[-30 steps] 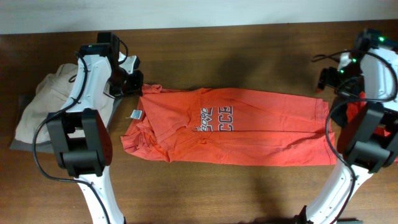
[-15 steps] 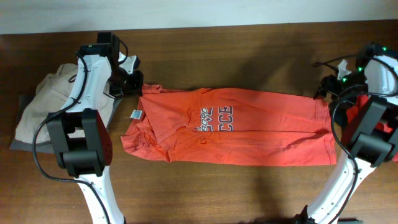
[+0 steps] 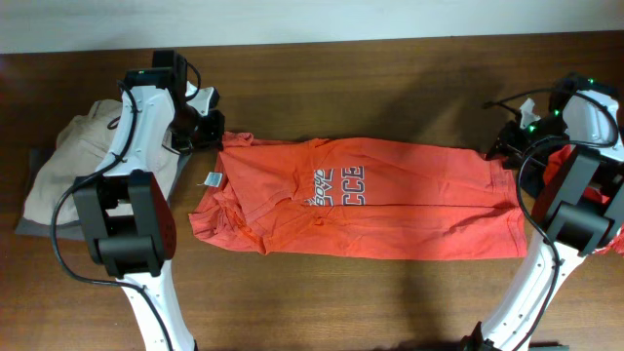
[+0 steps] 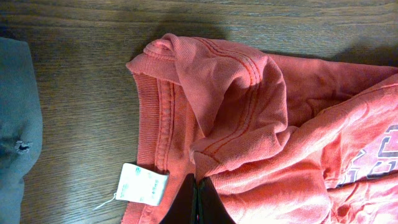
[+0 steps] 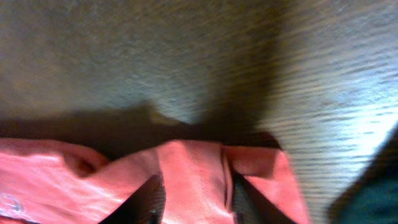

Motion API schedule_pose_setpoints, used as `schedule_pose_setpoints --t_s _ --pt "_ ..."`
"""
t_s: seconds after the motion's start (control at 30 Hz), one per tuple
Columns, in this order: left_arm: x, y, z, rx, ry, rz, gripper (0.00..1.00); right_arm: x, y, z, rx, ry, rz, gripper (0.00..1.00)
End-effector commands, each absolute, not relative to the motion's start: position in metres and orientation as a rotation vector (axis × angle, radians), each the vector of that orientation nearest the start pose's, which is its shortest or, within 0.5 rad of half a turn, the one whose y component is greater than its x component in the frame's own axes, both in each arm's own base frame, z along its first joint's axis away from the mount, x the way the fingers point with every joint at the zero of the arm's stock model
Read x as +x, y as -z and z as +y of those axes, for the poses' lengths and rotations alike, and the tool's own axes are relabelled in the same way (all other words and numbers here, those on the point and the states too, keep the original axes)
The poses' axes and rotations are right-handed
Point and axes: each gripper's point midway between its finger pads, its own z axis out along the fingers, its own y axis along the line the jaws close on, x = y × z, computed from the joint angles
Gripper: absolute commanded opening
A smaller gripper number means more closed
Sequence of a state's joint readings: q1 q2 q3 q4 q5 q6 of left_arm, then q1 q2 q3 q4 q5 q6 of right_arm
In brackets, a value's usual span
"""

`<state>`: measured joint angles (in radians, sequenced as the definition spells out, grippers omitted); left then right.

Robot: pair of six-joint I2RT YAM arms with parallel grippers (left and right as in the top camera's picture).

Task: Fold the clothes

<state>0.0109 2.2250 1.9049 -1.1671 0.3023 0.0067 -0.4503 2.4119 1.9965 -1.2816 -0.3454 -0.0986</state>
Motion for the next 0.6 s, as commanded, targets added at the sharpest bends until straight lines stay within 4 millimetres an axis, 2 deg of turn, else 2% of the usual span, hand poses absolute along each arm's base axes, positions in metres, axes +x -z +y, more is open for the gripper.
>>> schedule_pose_setpoints --t_s 0.0,0.13,0.33,0.4,0.57 --pt "0.456 -0.081 -0.043 0.029 0.435 2.986 0.01 0.422 -0.008 -0.125 0.552 -0.688 3.04 0.28" --pt "0.456 -0.081 -0.043 0.029 0.435 2.986 0.01 0.434 -0.024 -0.138 0.543 -0.646 2.985 0.12" --pt "0.456 -0.081 -0.043 0.03 0.435 2.985 0.01 0.461 -0.066 -0.169 0.482 -0.527 2.855 0.1" --pt "0.456 -0.081 -0.043 0.03 0.435 2.985 0.01 0.468 -0.076 -0.174 0.469 -0.506 2.826 0.1" --pt "0.456 -0.081 -0.043 0.029 0.434 2.986 0.01 0.479 -0.086 -0.179 0.437 -0.472 2.78 0.11"
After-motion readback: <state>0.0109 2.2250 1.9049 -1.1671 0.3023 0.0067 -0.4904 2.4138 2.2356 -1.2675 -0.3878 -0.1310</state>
